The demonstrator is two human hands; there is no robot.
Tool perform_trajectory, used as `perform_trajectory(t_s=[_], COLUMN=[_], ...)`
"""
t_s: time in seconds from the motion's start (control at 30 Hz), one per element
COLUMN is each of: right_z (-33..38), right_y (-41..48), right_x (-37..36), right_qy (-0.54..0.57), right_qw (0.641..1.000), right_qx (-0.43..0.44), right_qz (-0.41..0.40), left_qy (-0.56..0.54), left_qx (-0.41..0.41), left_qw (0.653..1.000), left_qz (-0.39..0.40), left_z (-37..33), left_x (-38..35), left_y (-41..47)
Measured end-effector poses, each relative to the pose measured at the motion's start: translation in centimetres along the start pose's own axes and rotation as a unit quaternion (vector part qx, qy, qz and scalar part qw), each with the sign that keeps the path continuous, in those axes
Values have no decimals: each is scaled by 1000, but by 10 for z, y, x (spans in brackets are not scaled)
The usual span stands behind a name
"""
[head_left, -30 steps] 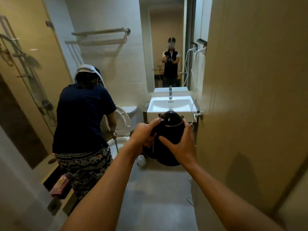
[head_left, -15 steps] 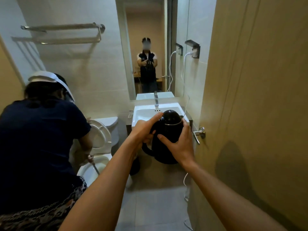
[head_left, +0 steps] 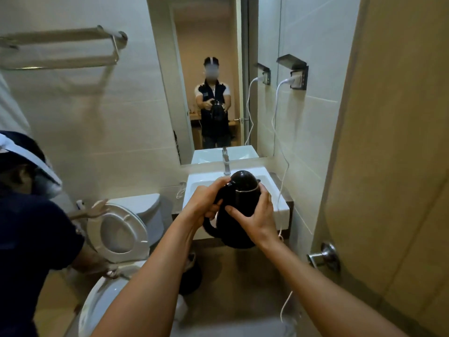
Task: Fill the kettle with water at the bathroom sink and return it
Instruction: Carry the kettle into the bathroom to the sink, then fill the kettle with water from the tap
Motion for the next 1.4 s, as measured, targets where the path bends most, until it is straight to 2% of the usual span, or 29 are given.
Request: perform_trajectory(t_s=[0.37, 0.57, 0.7, 0.83, 0.97, 1.1, 1.27, 1.4], right_z=[-84, -133, -174, -212, -237, -263, -284, -295], right_y=[188, 281, 344, 418, 493, 557, 597, 608], right_x=[-79, -99, -104, -116, -133, -154, -175, -185], right_qy=[-32, -52, -94, -165, -225, -288, -351, -374], right_qw=[993, 972, 960, 947, 929, 896, 857, 847], right_qx=[-69, -107, -127, -110, -53, -3, 47, 60], right_qz=[85, 202, 231, 253, 290, 338, 374, 373], left_qy=[-125, -177, -185, -193, -198, -188, -181, -179], left_qx=[11, 69, 120, 155, 187, 208, 216, 206], left_qw=[991, 978, 971, 964, 959, 958, 957, 958], left_qz=[49, 82, 93, 95, 78, 63, 66, 88], left_z=[69, 119, 156, 194, 221, 240, 258, 259], left_x=[91, 132, 150, 156, 154, 154, 155, 156], left_y=[217, 326, 387, 440, 476, 507, 538, 561])
Point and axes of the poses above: each hand's wrist, its own y-axis towards the middle knuckle, its own x-axis out of the back of the hand, z = x × y, the point moved 2 cm from there along y, towards the middle knuckle, and after that the axes turned 9 degrees about z, right-handed, at the moved point
